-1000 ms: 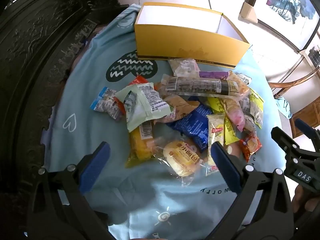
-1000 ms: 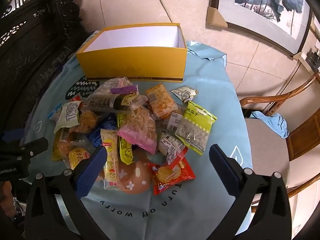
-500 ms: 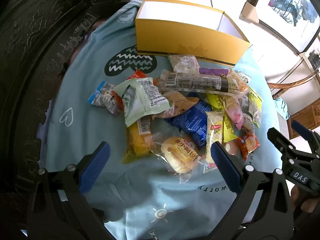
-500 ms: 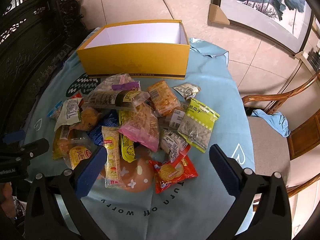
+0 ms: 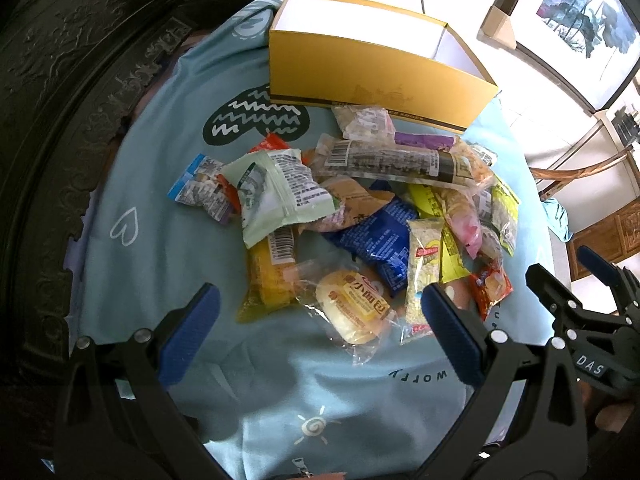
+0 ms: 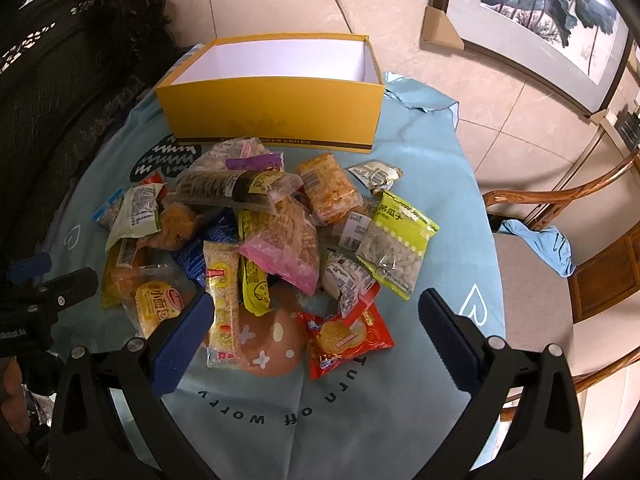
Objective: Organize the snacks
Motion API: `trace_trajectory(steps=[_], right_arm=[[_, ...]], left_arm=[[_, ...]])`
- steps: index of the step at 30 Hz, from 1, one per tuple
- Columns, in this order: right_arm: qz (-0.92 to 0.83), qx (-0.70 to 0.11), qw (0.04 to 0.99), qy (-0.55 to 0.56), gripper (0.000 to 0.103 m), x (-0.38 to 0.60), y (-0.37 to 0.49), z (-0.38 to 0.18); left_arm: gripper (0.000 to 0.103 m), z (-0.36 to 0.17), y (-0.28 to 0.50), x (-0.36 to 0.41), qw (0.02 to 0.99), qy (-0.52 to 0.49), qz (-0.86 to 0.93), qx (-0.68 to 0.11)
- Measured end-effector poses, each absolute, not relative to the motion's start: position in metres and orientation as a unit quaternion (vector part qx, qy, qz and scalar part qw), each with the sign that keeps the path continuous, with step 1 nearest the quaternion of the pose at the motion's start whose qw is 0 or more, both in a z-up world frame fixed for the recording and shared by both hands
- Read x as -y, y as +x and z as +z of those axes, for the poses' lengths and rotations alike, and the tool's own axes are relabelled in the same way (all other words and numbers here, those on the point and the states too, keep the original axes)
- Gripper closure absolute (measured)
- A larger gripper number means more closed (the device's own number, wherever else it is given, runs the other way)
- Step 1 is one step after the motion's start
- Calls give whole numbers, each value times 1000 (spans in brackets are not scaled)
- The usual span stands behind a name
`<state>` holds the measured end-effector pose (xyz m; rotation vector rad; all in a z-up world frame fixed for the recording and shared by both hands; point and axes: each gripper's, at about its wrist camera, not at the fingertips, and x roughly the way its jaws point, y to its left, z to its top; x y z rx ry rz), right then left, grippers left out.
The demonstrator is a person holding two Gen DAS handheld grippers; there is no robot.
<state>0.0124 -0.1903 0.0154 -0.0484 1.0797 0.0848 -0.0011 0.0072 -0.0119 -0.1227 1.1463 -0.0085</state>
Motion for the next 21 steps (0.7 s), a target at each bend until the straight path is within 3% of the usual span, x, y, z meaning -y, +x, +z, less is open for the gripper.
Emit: trace_trajectory(steps=[21], right_arm=[[34,-525,850,-15,1,195,13,10]], left_arm=[[2,-15,-1,-2,837,-51,-15,-544]])
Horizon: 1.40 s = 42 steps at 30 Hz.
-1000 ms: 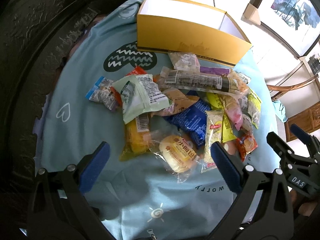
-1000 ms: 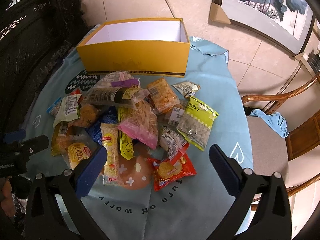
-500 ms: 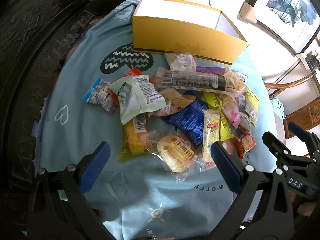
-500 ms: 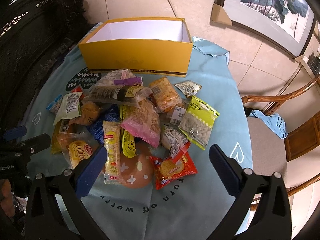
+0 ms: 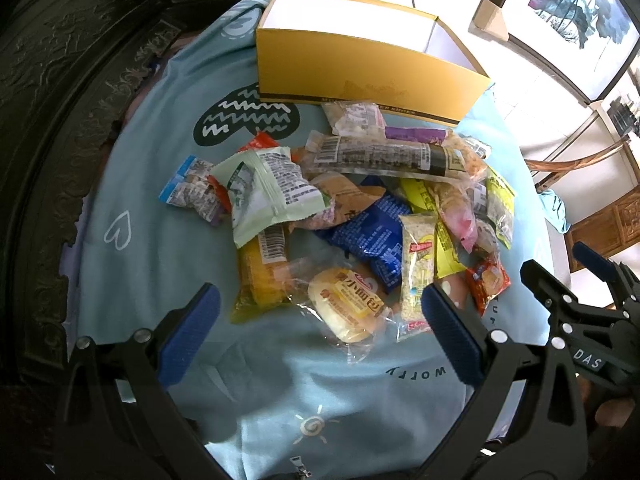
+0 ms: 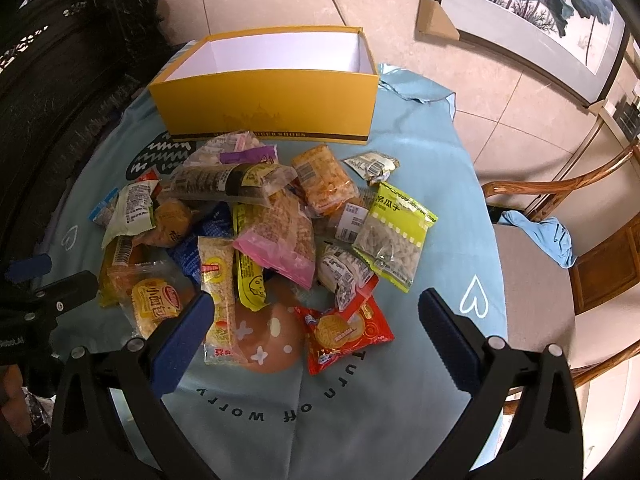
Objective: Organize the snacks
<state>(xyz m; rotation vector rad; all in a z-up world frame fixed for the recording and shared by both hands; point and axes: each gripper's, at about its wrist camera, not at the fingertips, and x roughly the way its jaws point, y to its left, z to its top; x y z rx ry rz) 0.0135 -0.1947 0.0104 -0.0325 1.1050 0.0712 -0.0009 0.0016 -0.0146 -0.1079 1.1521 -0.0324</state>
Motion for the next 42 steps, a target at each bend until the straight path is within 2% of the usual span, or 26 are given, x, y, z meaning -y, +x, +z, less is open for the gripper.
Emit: trace_trajectory(steps=[42], right_arm=[[22,-532,846,7,1,208,23,0]], left_arm=[[2,-26,7,-9,828,-51,-12,-558]])
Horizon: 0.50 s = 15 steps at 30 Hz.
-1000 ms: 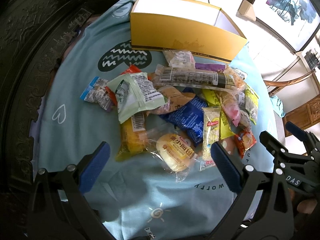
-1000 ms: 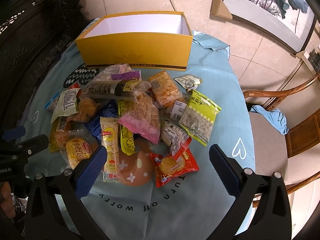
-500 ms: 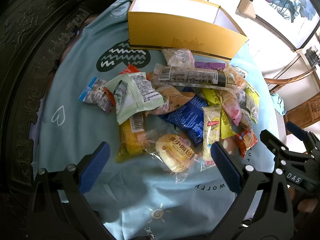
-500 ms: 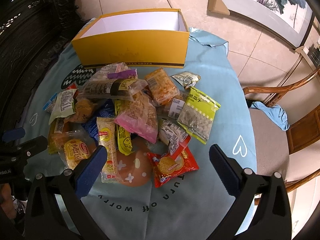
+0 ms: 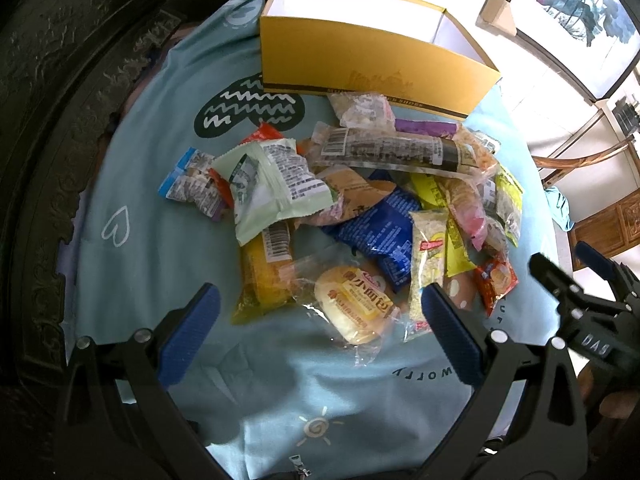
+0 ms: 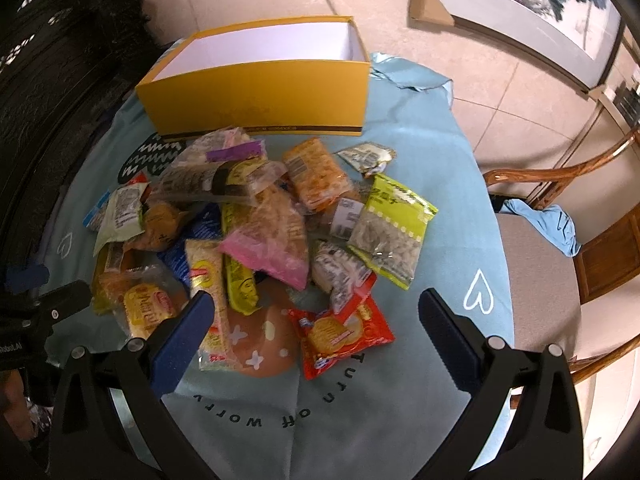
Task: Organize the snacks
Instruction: 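Grasp the pale green snack packet with the left gripper while the right grasps a white-printed packet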
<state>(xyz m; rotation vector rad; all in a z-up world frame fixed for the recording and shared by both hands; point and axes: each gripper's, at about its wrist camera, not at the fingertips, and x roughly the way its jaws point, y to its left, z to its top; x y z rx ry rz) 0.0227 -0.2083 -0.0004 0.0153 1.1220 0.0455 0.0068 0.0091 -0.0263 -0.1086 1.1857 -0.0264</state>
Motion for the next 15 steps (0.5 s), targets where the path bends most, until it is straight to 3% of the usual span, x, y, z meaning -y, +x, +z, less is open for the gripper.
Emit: trace_trajectory(steps=[13,15], right_arm=[[42,-531,846,-24,1,228,41,-32],[59,-546,835,-23,10,224,41,-45]], left_arm=[[2,-57,38,-17,814,-36,-1,-579],[2,-62,42,-18,809,-38,-2,-586]])
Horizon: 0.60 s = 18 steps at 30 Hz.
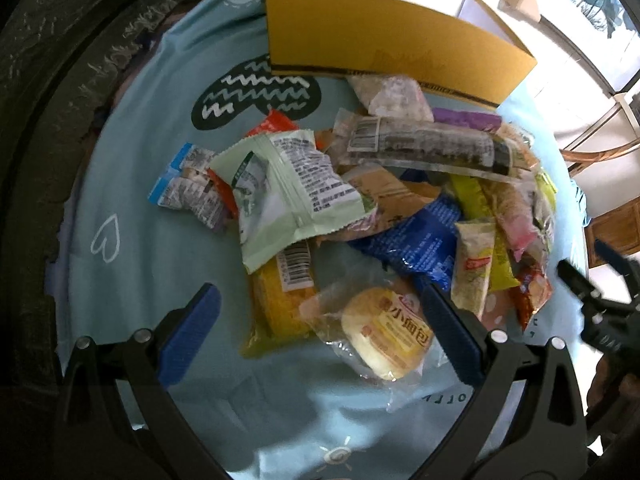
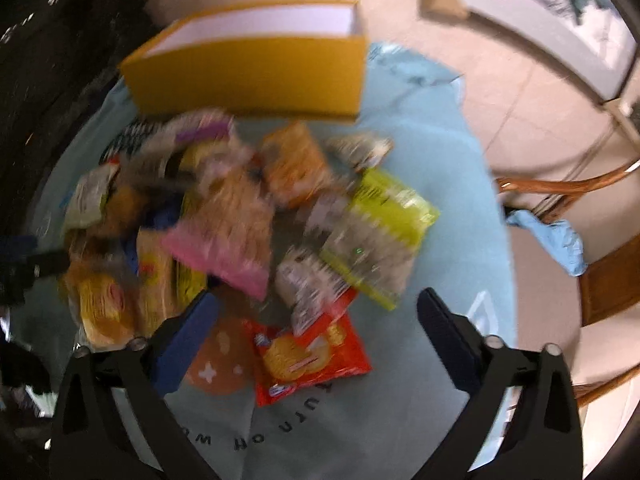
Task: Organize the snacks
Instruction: 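Grasp the pale green snack packet with the left gripper while the right grasps a white-printed packet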
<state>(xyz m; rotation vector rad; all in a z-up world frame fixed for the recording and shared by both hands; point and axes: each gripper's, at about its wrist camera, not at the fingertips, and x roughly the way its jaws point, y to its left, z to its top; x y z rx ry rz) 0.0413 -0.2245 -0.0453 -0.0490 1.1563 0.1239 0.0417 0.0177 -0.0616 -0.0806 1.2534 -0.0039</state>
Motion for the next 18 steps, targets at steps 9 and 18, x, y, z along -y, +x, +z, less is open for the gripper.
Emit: trace_trajectory(steps=[9,18], right_arm=[[82,-600,795,-22,49,224,65,-94],[97,-598,795,-35,70,227,79,-91]], left_arm=[[2,-74,57,-15,800,-27,-10,-599],[2,-72,68,-45,808,-51,6,-587]])
